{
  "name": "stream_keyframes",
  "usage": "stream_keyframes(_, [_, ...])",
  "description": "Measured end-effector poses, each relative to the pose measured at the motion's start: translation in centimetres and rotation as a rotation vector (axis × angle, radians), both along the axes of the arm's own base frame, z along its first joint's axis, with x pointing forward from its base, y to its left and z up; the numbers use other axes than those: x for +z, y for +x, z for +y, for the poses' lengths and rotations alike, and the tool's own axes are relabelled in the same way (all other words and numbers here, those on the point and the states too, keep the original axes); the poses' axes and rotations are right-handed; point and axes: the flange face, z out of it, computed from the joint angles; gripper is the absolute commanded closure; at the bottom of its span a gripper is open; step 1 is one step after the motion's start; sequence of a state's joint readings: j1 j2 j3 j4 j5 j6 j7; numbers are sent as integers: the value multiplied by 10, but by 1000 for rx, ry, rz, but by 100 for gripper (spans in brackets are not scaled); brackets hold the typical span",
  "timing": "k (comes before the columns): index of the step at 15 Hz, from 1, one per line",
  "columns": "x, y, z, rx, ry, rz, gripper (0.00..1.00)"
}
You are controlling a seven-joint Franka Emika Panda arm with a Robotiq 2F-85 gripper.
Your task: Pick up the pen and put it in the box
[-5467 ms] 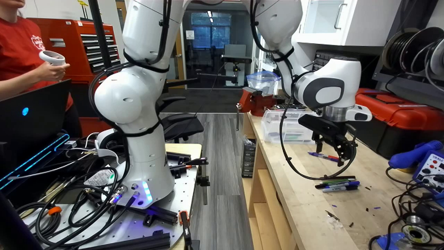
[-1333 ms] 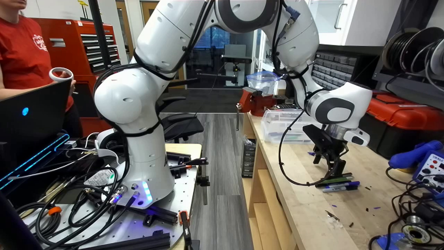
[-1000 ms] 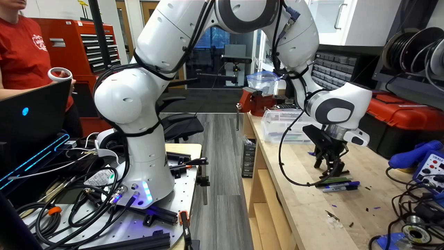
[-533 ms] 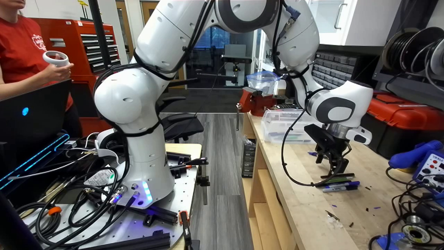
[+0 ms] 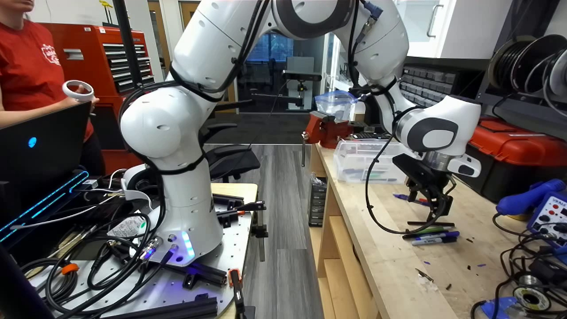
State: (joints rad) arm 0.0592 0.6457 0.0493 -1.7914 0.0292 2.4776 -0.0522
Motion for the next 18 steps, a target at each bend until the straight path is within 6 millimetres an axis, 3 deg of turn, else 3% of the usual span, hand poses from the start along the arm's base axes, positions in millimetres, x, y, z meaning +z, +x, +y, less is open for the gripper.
stream_keyframes(7, [-28, -8, 1, 5, -4, 49, 0])
stream_keyframes(8, [-31, -9, 1, 5, -4, 53, 25])
stream_keyframes(10, [-30, -8, 0, 4, -5, 51, 32])
stream_keyframes(18, [-20, 0, -8, -10, -4, 27, 85])
